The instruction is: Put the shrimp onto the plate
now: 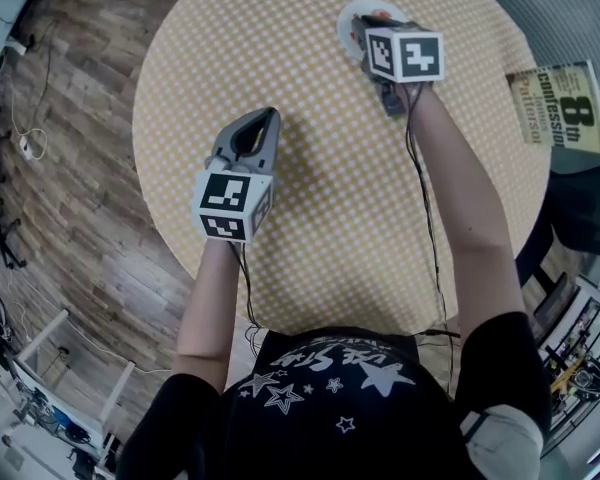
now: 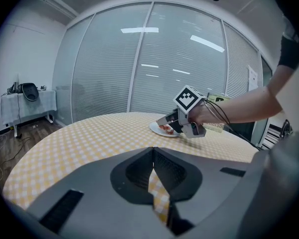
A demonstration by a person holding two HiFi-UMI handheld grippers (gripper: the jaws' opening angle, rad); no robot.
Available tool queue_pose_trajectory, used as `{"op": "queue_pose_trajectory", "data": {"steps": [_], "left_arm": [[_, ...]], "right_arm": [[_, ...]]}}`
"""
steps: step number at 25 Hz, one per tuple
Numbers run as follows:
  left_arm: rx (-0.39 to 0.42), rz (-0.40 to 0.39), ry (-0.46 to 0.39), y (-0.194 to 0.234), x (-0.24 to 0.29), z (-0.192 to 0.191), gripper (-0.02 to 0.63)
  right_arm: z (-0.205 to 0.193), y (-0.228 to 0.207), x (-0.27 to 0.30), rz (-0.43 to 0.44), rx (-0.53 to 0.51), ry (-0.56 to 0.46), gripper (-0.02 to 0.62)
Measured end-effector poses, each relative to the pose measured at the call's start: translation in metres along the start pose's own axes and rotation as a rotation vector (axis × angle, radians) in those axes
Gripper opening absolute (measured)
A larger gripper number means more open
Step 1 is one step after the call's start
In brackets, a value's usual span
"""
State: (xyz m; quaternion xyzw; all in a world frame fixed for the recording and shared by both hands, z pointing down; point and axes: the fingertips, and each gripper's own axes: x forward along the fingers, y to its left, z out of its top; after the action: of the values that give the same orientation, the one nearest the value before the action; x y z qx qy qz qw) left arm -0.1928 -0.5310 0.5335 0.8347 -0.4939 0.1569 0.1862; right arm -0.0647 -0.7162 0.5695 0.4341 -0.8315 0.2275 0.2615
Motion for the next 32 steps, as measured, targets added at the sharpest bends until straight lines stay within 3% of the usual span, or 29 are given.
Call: {"op": "queue_pose_trajectory", "data": {"steps": [9, 18, 21, 26, 32], "left_arm": [[-0.008, -0.03, 0.01, -0.013, 0.007, -0.002, 0.006], [-0.016, -0.033, 0.012, -0.019, -0.001, -0.001, 0.006], [-0.023, -0.028, 0.011, -0.02, -0.007, -0.003, 0.006], [-0.041, -0.022, -0.011, -0.022, -0.019, 0.005, 0.006], [-0.017, -0.043, -0.055, -0.043, -0.04, 0.026, 0.006]], "right_arm": [[-0.009, -0.001, 0.007, -0.051, -0.085, 0.044, 0.048], [-0.006, -0.005, 0.005, -0.059, -0.067, 0.028, 0.048], [-0.005, -0.002, -0.007, -0.059, -0.061, 0.005, 0.048], [0.009, 0.004, -0.044, -0.064, -0.139, -0.041, 0.048], [0.023, 0.012, -0.097, -0.059, -0.058, -0.125, 0.048]]}}
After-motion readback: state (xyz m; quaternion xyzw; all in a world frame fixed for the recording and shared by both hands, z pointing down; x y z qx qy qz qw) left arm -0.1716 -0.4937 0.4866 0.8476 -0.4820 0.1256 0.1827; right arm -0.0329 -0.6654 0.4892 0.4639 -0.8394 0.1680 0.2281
